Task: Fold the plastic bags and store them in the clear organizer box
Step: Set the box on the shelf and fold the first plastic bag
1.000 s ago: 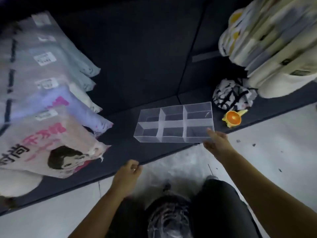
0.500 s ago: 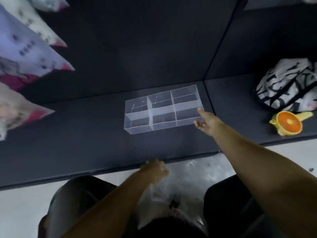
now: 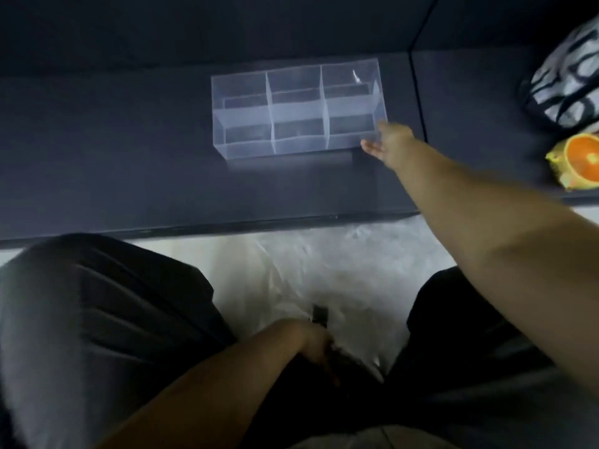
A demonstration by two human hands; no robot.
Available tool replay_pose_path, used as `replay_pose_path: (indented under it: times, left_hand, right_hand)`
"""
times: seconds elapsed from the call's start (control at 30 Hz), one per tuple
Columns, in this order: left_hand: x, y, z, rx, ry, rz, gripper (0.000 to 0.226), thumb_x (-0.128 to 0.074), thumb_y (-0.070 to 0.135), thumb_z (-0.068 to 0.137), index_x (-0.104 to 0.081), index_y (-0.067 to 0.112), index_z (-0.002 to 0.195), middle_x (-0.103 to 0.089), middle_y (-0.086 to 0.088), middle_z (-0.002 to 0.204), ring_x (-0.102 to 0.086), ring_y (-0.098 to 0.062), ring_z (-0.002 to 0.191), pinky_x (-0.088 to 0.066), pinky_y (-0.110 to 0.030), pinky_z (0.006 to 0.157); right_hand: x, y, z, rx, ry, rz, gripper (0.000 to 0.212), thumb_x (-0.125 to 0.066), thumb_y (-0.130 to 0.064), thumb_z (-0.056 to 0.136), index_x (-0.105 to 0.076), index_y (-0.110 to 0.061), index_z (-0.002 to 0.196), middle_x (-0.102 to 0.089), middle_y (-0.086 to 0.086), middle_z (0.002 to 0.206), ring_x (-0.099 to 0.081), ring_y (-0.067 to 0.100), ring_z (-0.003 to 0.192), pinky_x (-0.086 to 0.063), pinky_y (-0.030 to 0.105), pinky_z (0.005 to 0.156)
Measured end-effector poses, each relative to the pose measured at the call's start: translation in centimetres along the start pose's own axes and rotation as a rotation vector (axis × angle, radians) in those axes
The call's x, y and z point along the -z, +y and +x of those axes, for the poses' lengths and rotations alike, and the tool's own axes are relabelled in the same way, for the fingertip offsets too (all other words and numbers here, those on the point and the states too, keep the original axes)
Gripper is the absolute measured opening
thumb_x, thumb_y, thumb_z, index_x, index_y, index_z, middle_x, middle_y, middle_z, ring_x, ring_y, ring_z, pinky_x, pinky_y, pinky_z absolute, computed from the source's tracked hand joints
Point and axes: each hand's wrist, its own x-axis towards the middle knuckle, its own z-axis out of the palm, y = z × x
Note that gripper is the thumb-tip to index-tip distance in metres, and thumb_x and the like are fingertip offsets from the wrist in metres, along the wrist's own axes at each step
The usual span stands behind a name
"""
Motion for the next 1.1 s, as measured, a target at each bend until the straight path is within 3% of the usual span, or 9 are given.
replay_pose_path:
  times: [0.2,0.3,0.43,0.5,0.57,0.73,0.9,1.03,1.1]
  left_hand:
    - [-2.5,-1.2,3.9,-0.03,-0.012,0.065,0.068,-0.061,0.067,0.077,-0.059,0.015,0.12,-0.059,-0.007,0.123,-0.057,-0.027,0.104,-0.035,-0.029,0.076]
    - [-1.3,-2.2,4.3,0.005,0.007,-0.215,0.056,-0.048,0.068,0.085,-0.06,0.018,0.107,-0.061,-0.006,0.113,-0.058,-0.021,0.087,-0.045,-0.031,0.073]
    - [3.6,-2.8,1.8,-0.044,0.899,-0.42,0.044,-0.045,0.05,0.095,-0.062,0.01,0.098,-0.065,-0.013,0.1,-0.061,-0.031,0.095,-0.047,-0.037,0.085]
    - [7.4,-3.5,0.0,-0.006,1.418,-0.194,0.035,-0.047,0.038,0.095,-0.062,0.009,0.107,-0.063,-0.014,0.106,-0.057,-0.034,0.1,-0.042,-0.04,0.086]
    - [10.8,-4.8,-1.7,0.181,1.665,0.058,0.041,-0.047,0.038,0.095,-0.053,0.012,0.126,-0.051,-0.014,0.129,-0.046,-0.033,0.118,-0.032,-0.042,0.098]
    - [15.9,-9.7,-3.2,0.428,1.299,0.177,0.074,-0.025,0.06,0.096,0.002,0.021,0.153,0.008,-0.006,0.161,0.01,-0.031,0.146,0.008,-0.052,0.116]
    - [17.7,-12.1,-2.9,0.402,1.094,0.082,0.083,-0.028,0.065,0.093,0.015,0.025,0.151,0.017,0.0,0.159,0.016,-0.029,0.145,0.005,-0.051,0.117]
    - [18.0,-12.3,-2.6,0.332,1.114,0.059,0.086,-0.033,0.064,0.093,0.016,0.023,0.15,0.02,0.0,0.159,0.02,-0.028,0.144,0.003,-0.047,0.118]
    - [18.2,-12.3,-2.6,0.303,1.105,0.058,0.086,-0.032,0.065,0.092,0.016,0.024,0.15,0.02,0.001,0.159,0.021,-0.026,0.144,0.003,-0.046,0.118]
  right_hand:
    - [1.6,0.1,-0.8,0.038,-0.012,-0.113,0.015,-0.049,-0.009,0.098,-0.054,-0.006,0.112,-0.057,0.012,0.096,-0.062,0.022,0.069,-0.059,0.029,0.055]
    - [2.2,0.8,-0.4,0.067,-0.037,-0.086,0.026,-0.047,-0.012,0.099,-0.053,-0.005,0.124,-0.055,0.01,0.098,-0.064,0.02,0.071,-0.06,0.029,0.063]
    - [3.2,2.7,-1.3,0.24,0.0,-0.385,0.019,-0.044,-0.022,0.098,-0.046,-0.016,0.116,-0.048,0.007,0.109,-0.056,0.019,0.076,-0.052,0.029,0.072]
    - [3.9,4.1,-1.7,0.471,0.131,-0.669,0.026,-0.046,-0.027,0.097,-0.042,-0.017,0.121,-0.039,0.007,0.117,-0.048,0.024,0.088,-0.042,0.033,0.076]
    - [4.8,6.4,-2.6,0.721,0.214,-0.871,0.037,-0.052,-0.03,0.095,-0.043,-0.009,0.125,-0.04,0.012,0.127,-0.051,0.032,0.098,-0.043,0.039,0.079]
    - [7.9,11.5,-4.5,0.886,0.183,-1.237,0.05,-0.058,-0.039,0.091,-0.047,-0.011,0.13,-0.044,0.016,0.131,-0.042,0.037,0.12,-0.03,0.047,0.102]
    - [12.0,17.0,-6.2,0.866,0.376,-1.092,0.055,-0.067,-0.047,0.082,-0.053,-0.009,0.119,-0.051,0.015,0.122,-0.046,0.037,0.117,-0.03,0.049,0.103]
    - [14.4,19.4,-5.7,0.627,0.292,-1.23,0.068,-0.069,-0.047,0.081,-0.043,-0.011,0.133,-0.047,0.011,0.137,-0.05,0.034,0.119,-0.037,0.045,0.101]
    - [14.5,19.3,-5.4,0.543,0.209,-1.148,0.051,-0.068,-0.032,0.086,-0.048,-0.009,0.128,-0.056,0.013,0.127,-0.059,0.035,0.105,-0.046,0.038,0.087]
